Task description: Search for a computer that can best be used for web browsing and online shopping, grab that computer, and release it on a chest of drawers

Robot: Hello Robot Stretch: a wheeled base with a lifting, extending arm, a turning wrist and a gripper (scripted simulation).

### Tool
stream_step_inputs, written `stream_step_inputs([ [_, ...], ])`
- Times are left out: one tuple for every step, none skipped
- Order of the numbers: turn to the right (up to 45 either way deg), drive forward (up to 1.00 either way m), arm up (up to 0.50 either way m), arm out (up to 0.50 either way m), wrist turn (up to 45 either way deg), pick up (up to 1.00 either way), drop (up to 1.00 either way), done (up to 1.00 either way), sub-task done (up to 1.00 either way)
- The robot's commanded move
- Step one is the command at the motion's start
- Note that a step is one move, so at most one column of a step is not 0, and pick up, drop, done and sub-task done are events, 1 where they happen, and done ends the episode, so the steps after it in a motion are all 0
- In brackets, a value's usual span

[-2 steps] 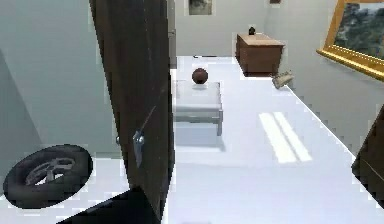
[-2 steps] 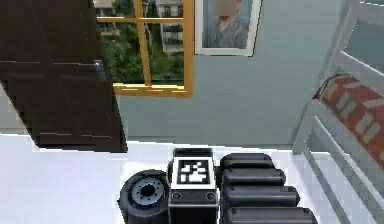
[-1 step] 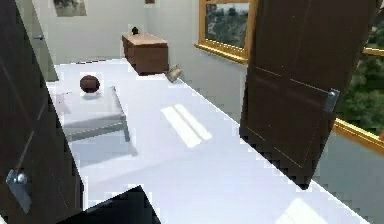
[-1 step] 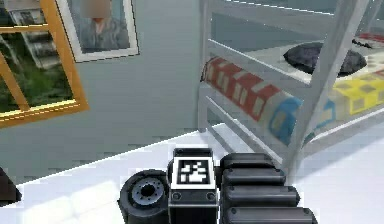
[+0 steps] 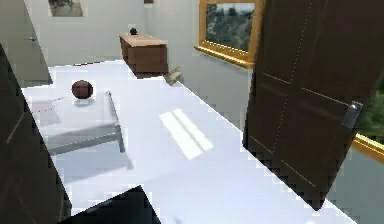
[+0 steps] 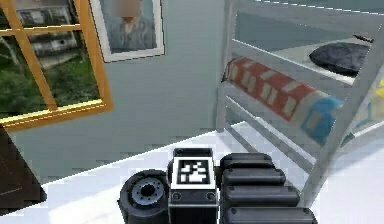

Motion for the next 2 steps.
stream_step_inputs([
  [-3.0, 0.00, 0.00, 0.00, 0.0, 0.00, 0.00, 0.00, 0.00],
  [0.0, 1.00, 0.00, 0.00, 0.0, 0.00, 0.00, 0.00, 0.00],
])
